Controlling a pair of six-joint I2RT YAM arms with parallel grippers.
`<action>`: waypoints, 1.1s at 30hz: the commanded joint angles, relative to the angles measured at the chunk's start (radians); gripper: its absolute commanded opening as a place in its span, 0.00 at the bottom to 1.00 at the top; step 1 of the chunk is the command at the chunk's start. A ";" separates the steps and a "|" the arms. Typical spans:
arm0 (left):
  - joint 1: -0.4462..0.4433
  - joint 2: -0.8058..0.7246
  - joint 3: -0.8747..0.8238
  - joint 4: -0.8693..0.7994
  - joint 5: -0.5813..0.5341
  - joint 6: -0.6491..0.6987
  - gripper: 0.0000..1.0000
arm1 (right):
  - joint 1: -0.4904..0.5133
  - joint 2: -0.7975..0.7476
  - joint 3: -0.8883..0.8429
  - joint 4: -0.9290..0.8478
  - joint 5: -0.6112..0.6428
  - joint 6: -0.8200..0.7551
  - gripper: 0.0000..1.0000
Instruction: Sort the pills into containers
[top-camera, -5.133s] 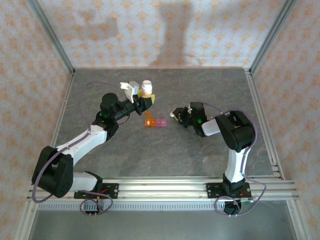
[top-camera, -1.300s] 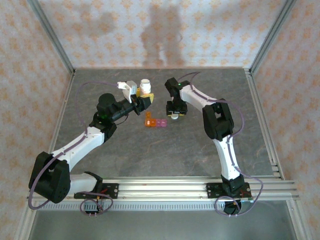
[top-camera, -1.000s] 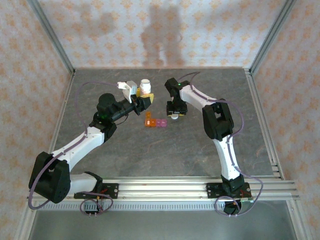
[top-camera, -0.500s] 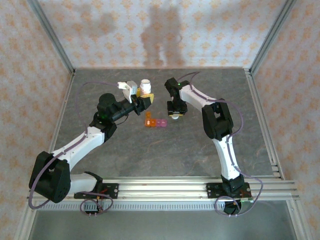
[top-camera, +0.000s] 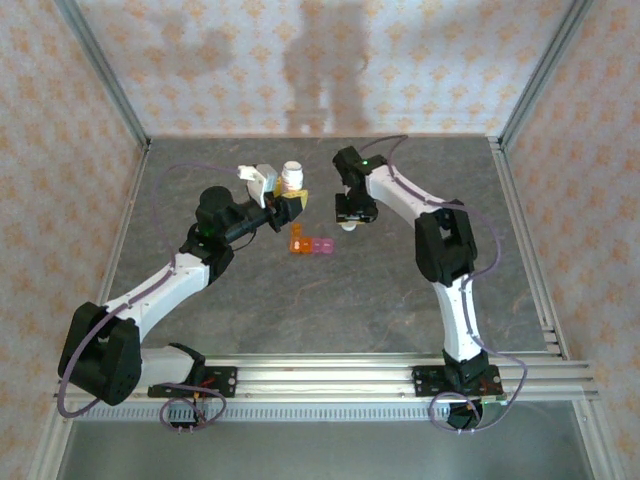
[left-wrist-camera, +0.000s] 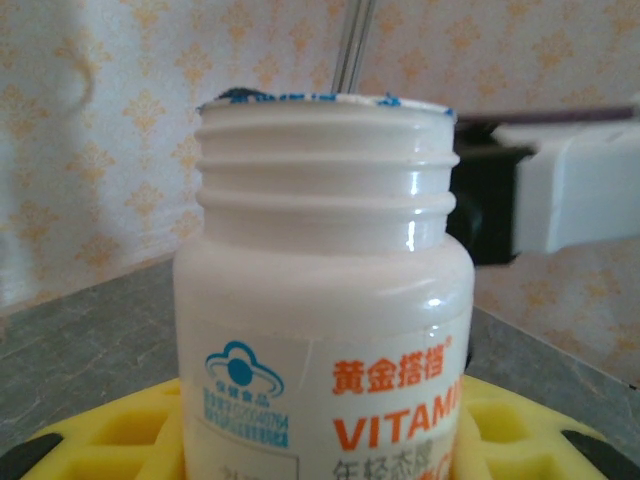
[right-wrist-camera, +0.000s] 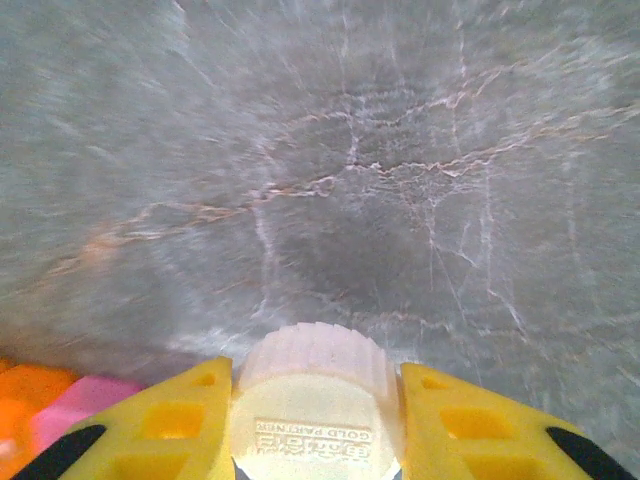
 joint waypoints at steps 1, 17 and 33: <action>0.005 0.017 0.000 -0.012 -0.028 0.062 0.02 | -0.033 -0.129 -0.021 0.019 -0.033 0.034 0.33; -0.061 0.115 -0.028 0.008 -0.139 0.286 0.00 | -0.130 -0.324 0.056 -0.043 -0.238 0.007 0.32; -0.136 0.270 -0.048 0.120 -0.198 0.452 0.00 | -0.140 -0.363 0.102 -0.151 -0.435 -0.095 0.32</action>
